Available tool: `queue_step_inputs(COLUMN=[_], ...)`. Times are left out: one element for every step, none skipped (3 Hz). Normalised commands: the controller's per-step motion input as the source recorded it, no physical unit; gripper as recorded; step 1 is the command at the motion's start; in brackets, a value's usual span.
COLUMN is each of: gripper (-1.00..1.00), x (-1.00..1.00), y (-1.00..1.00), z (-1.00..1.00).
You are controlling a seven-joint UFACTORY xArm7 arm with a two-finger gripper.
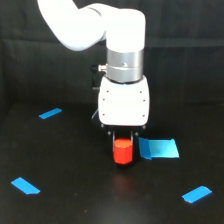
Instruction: Pick up the red object from the table
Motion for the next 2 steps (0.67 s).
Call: queue_step_inputs(gripper=[-1.0, -0.99], x=[-0.37, -0.15], y=[0.06, 0.1], z=[1.0, 1.0])
